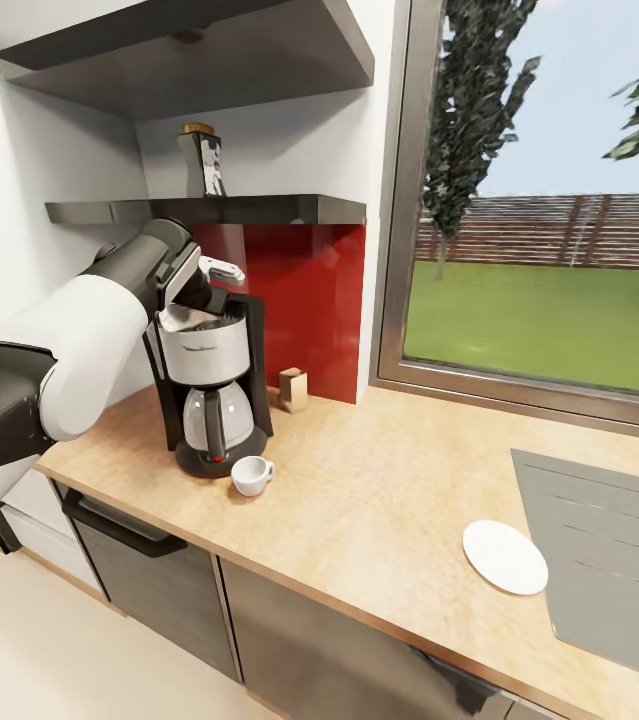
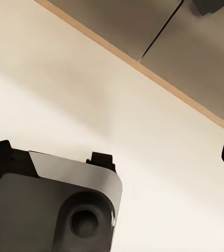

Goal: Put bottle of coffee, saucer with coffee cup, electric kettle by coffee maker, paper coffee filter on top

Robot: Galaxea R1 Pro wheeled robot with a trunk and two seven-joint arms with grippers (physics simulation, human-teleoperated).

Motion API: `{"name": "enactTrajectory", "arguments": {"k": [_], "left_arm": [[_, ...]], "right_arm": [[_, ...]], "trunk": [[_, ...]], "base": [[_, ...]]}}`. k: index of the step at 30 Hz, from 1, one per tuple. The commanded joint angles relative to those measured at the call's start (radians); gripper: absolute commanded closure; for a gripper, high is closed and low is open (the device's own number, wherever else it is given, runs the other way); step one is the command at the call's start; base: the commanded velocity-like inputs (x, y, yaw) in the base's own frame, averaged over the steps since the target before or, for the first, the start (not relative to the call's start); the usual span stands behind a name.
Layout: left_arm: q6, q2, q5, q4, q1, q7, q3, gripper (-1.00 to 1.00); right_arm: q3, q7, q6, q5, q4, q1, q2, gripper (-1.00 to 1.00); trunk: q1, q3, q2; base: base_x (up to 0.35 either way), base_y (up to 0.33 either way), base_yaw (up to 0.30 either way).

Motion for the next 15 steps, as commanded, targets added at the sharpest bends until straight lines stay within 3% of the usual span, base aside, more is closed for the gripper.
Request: {"name": "enactTrajectory", "arguments": {"k": [1, 15], "left_arm": [[0.003, 0.000, -0.011, -0.001, -0.001, -0.010, -0.003, -1.00], [0.003, 0.000, -0.009, -0.001, -0.001, -0.010, -0.004, -1.00]], "right_arm": [[0.004, 0.000, -0.003, 0.001, 0.001, -0.001, 0.000, -1.00], [0.004, 0.000, -0.003, 0.001, 0.001, -0.001, 0.000, -1.00]], "trunk": [[0.000, -0.001, -0.001], [0.000, -0.001, -0.001]], "base": [[0.000, 0.000, 0.000], [0.000, 0.000, 0.000]]}}
